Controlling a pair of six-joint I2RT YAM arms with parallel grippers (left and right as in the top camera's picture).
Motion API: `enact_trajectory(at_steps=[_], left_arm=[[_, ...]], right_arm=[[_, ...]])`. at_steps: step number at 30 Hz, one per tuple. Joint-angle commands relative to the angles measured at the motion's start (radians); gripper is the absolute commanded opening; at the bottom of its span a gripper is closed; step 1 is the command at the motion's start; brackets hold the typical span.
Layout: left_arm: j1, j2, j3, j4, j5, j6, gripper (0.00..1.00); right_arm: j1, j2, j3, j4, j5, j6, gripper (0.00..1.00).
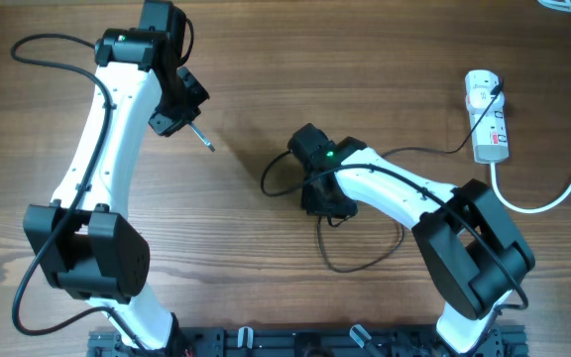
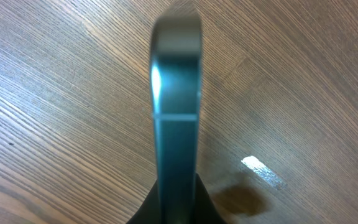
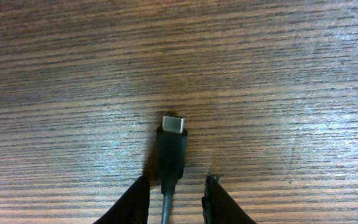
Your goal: Plug charger to phone and switch on socket
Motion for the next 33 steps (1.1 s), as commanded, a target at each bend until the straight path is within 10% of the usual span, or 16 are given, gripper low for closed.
enact_trajectory(at_steps=[1, 21, 33], left_arm=[[0.0, -0.022, -0.005, 0.003, -0.024, 0.016, 0.04], [0.0, -0.022, -0.005, 0.019, 0.017, 0.044, 0.04], [0.0, -0.022, -0.005, 0.313, 0.993, 0.494, 0.04]], right_arm=[[0.002, 0.024, -0.01, -0.001, -0.014, -0.011, 0.28], [0.001, 0.035, -0.008, 0.011, -0.001, -0.014, 0.04], [-0.002, -0.187, 0.05, -0.019, -0.203, -0.214, 0.04]])
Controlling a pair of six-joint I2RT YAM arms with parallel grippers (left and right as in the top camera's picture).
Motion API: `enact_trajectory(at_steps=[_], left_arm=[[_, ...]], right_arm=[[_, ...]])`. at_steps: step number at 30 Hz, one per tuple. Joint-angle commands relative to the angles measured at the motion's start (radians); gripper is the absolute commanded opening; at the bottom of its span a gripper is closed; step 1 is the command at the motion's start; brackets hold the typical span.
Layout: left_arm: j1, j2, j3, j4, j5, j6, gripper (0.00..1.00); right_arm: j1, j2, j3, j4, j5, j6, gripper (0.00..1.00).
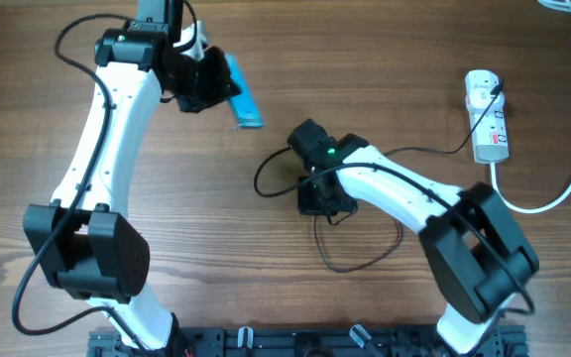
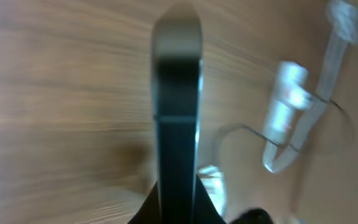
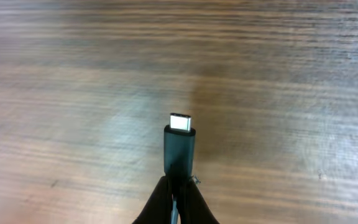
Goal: Plug charger to phone and switch on socket
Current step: 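Bring the USB-C plug up to the phone's bottom port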
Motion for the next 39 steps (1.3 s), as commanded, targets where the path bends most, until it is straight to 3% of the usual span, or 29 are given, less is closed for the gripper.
enact_trajectory(at_steps=[1, 4, 10, 20, 26, 39], left_arm=[[-0.001, -0.022, -0.004, 0.094, 0.461, 0.157, 0.04], [-0.006, -0.022, -0.004, 0.189, 0.636, 0.157, 0.04], [-0.064, -0.023, -0.004, 0.212, 0.615, 0.154, 0.04], [-0.186, -0.086, -0.004, 0.213, 0.264, 0.158, 0.04], [-0.18, -0.091, -0.004, 0.159, 0.267, 0.213, 0.04], [-0.18, -0.091, -0.004, 0.12, 0.336, 0.232, 0.04]], right_arm=[[0.001, -0.18, 0.027, -0.002, -0.141, -0.113, 0.04], [0.002, -0.333, 0.027, -0.015, -0.191, -0.168, 0.04], [0.002, -0.547, 0.027, -0.013, -0.177, -0.165, 0.05], [0.002, -0.557, 0.028, 0.002, -0.045, -0.083, 0.04], [0.001, -0.557, 0.028, 0.01, 0.067, -0.031, 0.05], [0.002, -0.542, 0.027, 0.066, -0.04, -0.034, 0.05]])
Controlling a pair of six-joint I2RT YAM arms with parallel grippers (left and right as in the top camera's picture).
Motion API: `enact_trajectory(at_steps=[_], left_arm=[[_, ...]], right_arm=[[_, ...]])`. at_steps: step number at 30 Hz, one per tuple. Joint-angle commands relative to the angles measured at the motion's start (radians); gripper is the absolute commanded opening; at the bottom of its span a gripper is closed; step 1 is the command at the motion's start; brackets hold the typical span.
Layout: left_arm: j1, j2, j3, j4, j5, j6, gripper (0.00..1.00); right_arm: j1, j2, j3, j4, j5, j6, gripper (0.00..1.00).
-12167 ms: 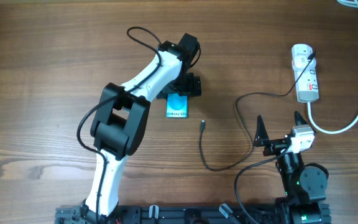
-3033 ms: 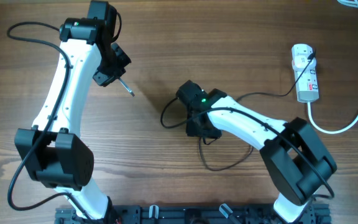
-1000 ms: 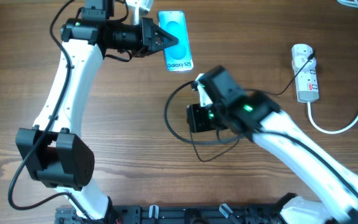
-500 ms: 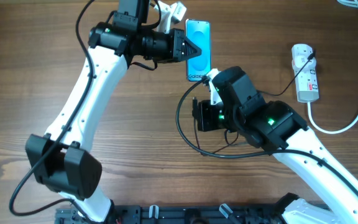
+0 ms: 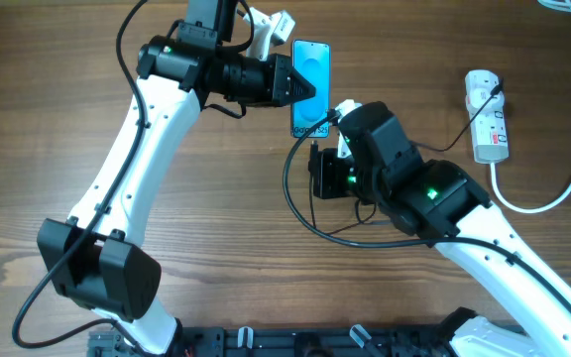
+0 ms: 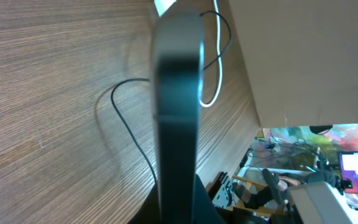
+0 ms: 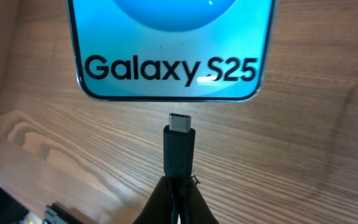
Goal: Plug charger to phone and switch on socket
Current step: 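Bring the USB-C plug up to the phone's bottom port, then push the USB-C plug into the phone's bottom port with the right gripper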
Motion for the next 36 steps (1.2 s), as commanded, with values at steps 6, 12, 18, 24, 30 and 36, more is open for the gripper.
enact_trajectory(at_steps=[6, 12, 18, 24, 30, 36], left_arm=[[0.006, -0.033, -0.003, 0.006, 0.117, 0.02, 0.04], [0.006, -0.033, -0.003, 0.005, 0.105, 0.024, 0.04], [0.008, -0.033, -0.003, 0.008, 0.053, 0.024, 0.04], [0.008, -0.033, -0.003, 0.009, 0.053, 0.024, 0.04], [0.008, -0.033, -0.003, 0.007, 0.053, 0.024, 0.04], [0.008, -0.033, -0.003, 0.008, 0.052, 0.025, 0.04]], right_arm=[[0.002, 0.015, 0.013, 0.006, -0.042, 0.01, 0.05], [0.001, 0.015, 0.013, 0.013, -0.041, 0.008, 0.05], [0.002, 0.015, 0.013, 0.007, -0.042, 0.007, 0.05], [0.002, 0.015, 0.013, 0.005, -0.043, 0.006, 0.05], [0.001, 0.015, 0.013, 0.011, -0.045, -0.016, 0.05], [0.001, 0.015, 0.013, 0.013, -0.037, -0.027, 0.05]])
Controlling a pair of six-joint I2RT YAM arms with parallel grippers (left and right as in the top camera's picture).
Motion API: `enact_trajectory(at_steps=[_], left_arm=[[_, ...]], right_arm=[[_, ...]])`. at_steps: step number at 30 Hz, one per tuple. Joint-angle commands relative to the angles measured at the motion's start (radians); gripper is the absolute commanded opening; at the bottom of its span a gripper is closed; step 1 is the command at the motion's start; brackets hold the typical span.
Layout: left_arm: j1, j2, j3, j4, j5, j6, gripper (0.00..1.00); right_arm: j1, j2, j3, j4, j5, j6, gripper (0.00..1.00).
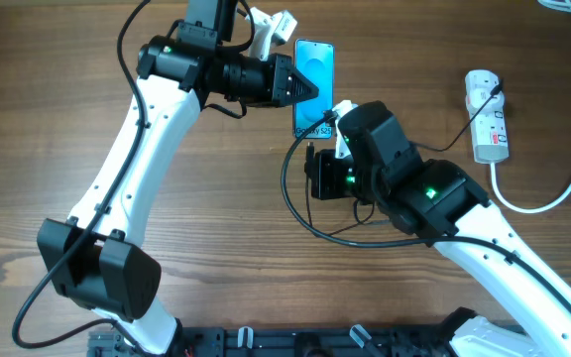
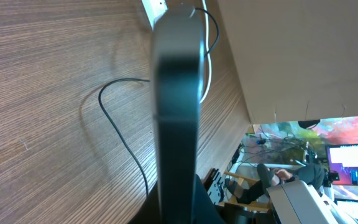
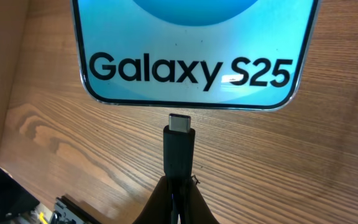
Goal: Plug charger to phone and switch on socket
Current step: 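Push the USB-C plug into the phone's bottom port with the right gripper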
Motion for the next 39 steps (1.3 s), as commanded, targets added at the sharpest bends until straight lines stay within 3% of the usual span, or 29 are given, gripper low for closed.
enact_trajectory(at_steps=[1, 39], left_arm=[[0.008, -0.033, -0.003, 0.005, 0.005, 0.024, 0.04], [0.008, -0.033, -0.003, -0.001, 0.074, 0.02, 0.04]], right_arm=[[0.001, 0.011, 0.013, 0.006, -0.005, -0.034, 0.05], [0.001, 0.011, 0.013, 0.002, 0.002, -0.049, 0.05]])
